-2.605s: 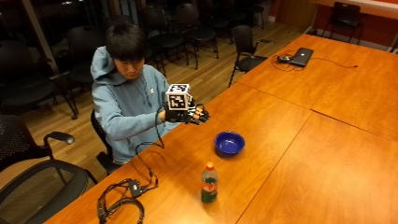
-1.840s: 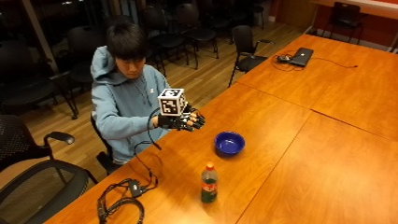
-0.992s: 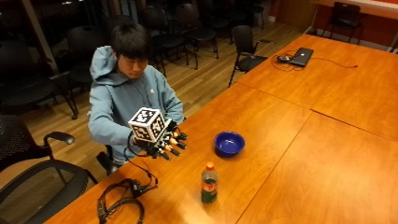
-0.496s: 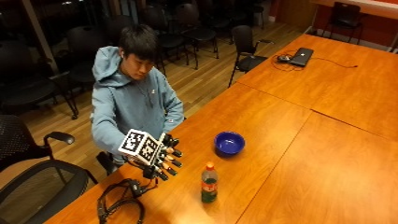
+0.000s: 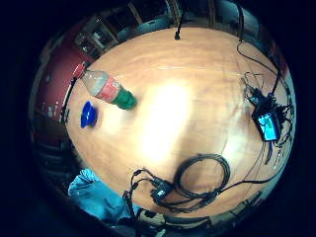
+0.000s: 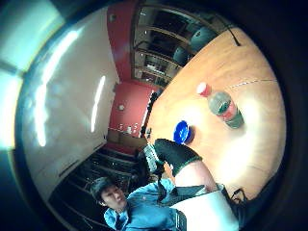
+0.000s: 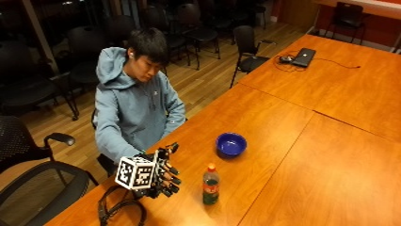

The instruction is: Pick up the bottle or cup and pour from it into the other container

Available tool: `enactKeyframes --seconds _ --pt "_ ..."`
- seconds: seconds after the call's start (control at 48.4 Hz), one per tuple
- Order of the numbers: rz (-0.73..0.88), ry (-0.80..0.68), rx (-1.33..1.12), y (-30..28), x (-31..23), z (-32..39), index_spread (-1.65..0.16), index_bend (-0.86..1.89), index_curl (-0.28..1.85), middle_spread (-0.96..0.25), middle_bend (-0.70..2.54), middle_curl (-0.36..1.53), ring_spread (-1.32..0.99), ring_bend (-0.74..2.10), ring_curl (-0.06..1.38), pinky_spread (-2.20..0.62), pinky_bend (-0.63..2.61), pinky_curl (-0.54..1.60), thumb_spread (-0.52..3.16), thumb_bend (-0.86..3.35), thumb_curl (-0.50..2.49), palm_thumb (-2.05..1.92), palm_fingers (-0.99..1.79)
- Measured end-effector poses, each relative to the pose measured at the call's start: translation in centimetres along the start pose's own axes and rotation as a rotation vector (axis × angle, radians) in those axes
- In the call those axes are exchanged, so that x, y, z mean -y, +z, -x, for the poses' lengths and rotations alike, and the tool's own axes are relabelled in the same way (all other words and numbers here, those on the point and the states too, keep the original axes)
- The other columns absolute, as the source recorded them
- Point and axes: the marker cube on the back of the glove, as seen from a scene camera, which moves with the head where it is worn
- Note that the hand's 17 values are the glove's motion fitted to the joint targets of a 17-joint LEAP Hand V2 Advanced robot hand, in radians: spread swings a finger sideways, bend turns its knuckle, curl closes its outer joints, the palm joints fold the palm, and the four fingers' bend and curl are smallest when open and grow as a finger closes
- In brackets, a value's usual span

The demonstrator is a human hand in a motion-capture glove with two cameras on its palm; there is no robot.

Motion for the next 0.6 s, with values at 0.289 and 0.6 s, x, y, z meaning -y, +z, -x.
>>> enactKeyframes --seconds 0.289,0.6 --pt "-0.109 0.046 0.104 0.7 0.9 -2.2 -0.34 0.13 0.18 0.02 0.25 0.34 0.14 0.48 0.29 0.26 0.66 0.28 0.94 -0.03 0.34 0.39 -0.01" --pt "-0.195 0.089 0.224 2.0 1.5 -3.1 -0.33 0.11 0.17 0.04 0.24 0.34 0.14 0.49 0.29 0.26 0.67 0.28 0.92 -0.04 0.33 0.36 -0.02"
